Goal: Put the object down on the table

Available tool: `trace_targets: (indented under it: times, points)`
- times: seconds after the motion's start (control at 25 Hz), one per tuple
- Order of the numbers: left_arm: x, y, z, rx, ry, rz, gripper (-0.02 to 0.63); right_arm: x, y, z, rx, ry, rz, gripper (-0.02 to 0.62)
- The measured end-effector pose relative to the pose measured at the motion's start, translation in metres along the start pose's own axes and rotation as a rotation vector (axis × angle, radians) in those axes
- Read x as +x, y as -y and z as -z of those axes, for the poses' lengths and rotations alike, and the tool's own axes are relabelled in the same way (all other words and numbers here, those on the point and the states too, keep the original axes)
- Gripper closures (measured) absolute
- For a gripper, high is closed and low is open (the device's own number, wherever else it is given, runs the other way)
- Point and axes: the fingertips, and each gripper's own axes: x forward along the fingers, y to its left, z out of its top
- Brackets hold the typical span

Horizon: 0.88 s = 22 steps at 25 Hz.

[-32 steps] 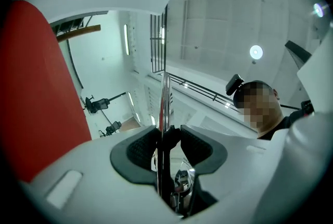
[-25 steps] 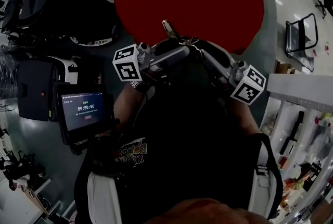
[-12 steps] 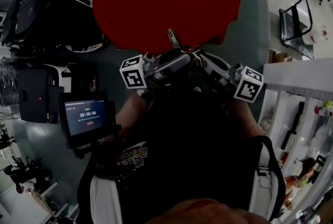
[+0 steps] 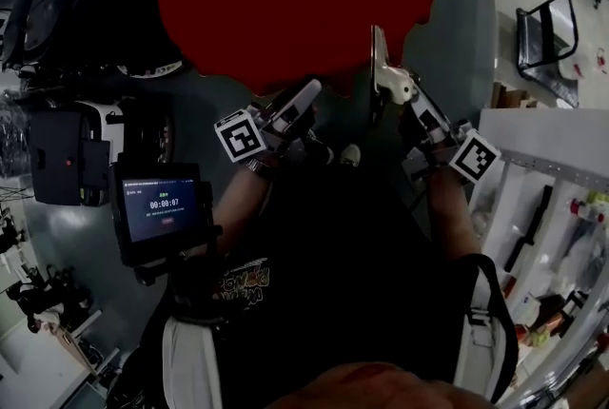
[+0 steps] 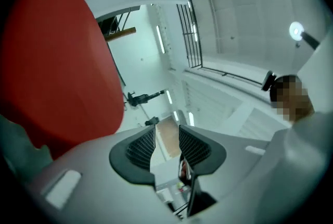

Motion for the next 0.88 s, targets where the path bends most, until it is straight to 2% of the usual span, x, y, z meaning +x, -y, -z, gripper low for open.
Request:
trace_targets:
  times: [0.08,0.16,0.32,0.56,0.76,0.88]
  points:
    - [-0.017,-0.024,0.003,0.066,-0.051,-0.12,0.463,0.016,0.014,-0.012,-0.054,-0.002,0.044,0.589]
    - [-0.032,-0.044,-0.002,0.08,-0.06,-0.174,0.463,0.043,0.026,-0.02,-0.101,-0.022,0.067,0.589]
    - [-0.038,-0.071,-0.029,0.035,-0.048,-0.201,0.466,0.106,0.06,-0.023,-0.204,-0.094,0.154,0.589]
    - [-0.036,-0.108,-0.071,0.088,-0.077,-0.219,0.476,0.204,0.131,-0.025,-0.364,-0.214,0.304,0.589]
    - [-0.058,-0.128,-0.109,0.07,0.003,-0.269,0.478,0.275,0.189,-0.024,-0.424,-0.323,0.391,0.589]
    - [-0.076,-0.137,-0.121,0.047,0.061,-0.313,0.48,0.314,0.225,-0.022,-0.546,-0.456,0.45,0.589]
